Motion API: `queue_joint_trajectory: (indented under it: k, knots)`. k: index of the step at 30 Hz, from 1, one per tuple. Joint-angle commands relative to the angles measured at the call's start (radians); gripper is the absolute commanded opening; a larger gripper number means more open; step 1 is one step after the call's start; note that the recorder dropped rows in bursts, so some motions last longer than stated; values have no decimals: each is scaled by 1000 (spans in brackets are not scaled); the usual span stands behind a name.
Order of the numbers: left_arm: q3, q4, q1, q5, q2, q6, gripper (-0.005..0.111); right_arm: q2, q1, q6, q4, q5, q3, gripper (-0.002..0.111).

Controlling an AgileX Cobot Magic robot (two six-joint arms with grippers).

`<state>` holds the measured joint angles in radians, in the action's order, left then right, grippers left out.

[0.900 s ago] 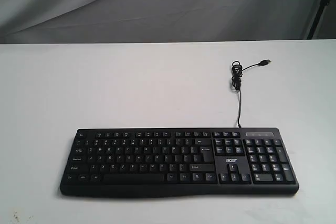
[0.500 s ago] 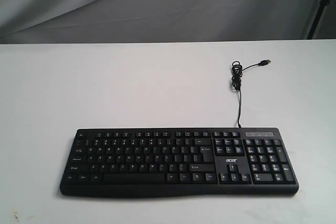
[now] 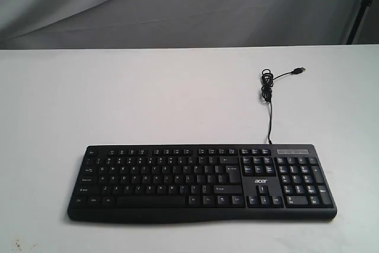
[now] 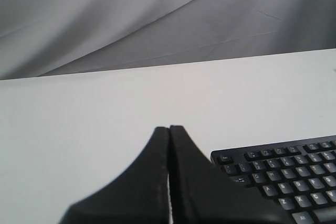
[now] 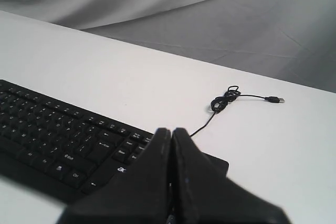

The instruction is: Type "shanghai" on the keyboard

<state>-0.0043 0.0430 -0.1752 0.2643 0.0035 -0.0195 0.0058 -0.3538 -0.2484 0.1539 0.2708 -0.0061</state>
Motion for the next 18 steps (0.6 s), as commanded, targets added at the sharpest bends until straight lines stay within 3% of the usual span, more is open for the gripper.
queue_joint_trajectory:
  k: [1,13,18]
  knots:
    - [4,1,-4,-3,-3,-3,0,4,5,-1,-11,33,-96,0]
    - [4,1,-4,-3,-3,-3,0,500,-3,-3,-43,-4,-435,0]
    - [4,1,-4,-3,-3,-3,0,701,-145,59,-51,-92,-467,0]
